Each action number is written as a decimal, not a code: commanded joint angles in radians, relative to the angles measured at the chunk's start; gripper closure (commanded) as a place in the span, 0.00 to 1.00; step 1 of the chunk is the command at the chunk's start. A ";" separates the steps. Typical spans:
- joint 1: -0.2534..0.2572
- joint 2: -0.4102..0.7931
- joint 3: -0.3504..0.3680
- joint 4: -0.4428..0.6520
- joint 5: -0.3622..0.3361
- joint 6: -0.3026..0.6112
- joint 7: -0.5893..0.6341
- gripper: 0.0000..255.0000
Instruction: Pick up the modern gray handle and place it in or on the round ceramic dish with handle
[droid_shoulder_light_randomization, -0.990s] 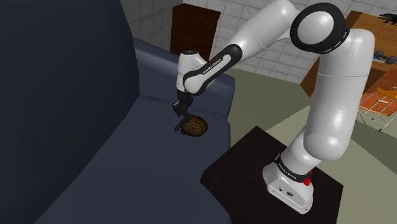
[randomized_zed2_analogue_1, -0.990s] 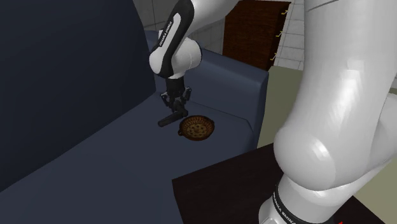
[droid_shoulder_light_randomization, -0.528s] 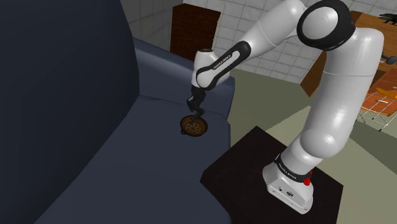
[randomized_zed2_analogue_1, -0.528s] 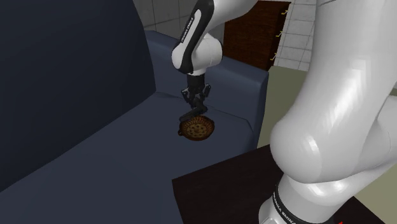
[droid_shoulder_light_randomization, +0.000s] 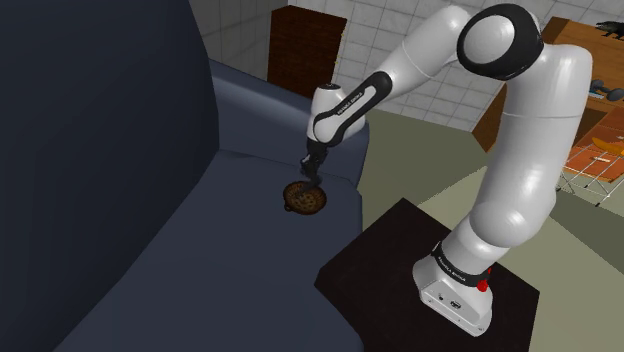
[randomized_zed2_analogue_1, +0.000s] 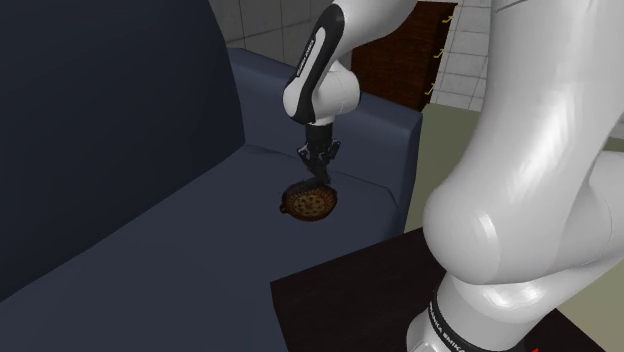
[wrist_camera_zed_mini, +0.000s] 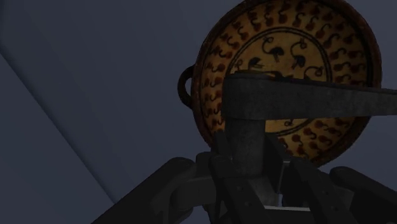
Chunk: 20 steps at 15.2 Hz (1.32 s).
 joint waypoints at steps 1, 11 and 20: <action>0.003 0.025 -0.004 0.003 -0.006 0.022 0.004 1.00; 0.015 0.111 -0.020 0.021 -0.026 0.090 0.019 1.00; 0.015 0.111 -0.020 0.021 -0.026 0.090 0.019 0.00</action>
